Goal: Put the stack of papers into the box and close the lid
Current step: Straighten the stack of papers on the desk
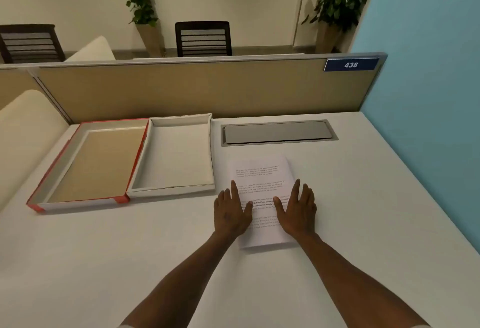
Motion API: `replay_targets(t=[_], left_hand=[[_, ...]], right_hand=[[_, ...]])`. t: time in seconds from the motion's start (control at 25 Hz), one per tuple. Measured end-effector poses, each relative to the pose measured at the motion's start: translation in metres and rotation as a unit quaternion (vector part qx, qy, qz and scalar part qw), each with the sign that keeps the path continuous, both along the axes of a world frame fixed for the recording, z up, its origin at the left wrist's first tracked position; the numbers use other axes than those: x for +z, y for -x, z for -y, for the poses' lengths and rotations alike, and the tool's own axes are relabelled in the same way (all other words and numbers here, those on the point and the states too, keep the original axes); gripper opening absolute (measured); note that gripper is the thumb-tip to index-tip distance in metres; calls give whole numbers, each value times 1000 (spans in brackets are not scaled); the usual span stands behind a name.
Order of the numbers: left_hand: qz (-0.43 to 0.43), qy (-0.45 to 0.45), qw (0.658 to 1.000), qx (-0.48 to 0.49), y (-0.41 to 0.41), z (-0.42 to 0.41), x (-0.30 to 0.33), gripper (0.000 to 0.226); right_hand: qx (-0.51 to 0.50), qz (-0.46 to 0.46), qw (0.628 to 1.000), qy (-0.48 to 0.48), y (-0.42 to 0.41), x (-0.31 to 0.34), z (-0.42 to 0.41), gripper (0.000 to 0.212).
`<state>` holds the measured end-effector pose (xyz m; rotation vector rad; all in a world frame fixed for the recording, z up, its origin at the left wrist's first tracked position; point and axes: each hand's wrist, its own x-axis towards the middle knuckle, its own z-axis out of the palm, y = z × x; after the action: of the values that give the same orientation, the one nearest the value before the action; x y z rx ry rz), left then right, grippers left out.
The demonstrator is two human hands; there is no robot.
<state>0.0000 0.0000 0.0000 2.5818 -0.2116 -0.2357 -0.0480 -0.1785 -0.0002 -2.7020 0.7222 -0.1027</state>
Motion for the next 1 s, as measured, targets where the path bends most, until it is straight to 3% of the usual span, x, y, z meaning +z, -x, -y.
replay_targets(t=[0.12,0.36,0.56,0.68,0.8,1.0], left_hand=[[-1,-24,1000,12,1,0,-7,88],[-56,102,988,105,-2,19,-9,87],[-169,237,914,284,-31,29,2,78],[-238,278,876,314,-50,22,9,71],[-250,271,882,292,-59,19,8,69],[-238,230,912,244,-65,19,2,39]], right_hand=[[-6,-11,1000,-22,-1,-9,2,92],[-4,5,1000,6,0,-21,1,89],[2,10,999,41,-1,-27,-1,86],[0,14,999,48,-1,-28,0,85],[3,15,999,47,0,-28,0,85],[1,19,999,49,0,-28,1,86]])
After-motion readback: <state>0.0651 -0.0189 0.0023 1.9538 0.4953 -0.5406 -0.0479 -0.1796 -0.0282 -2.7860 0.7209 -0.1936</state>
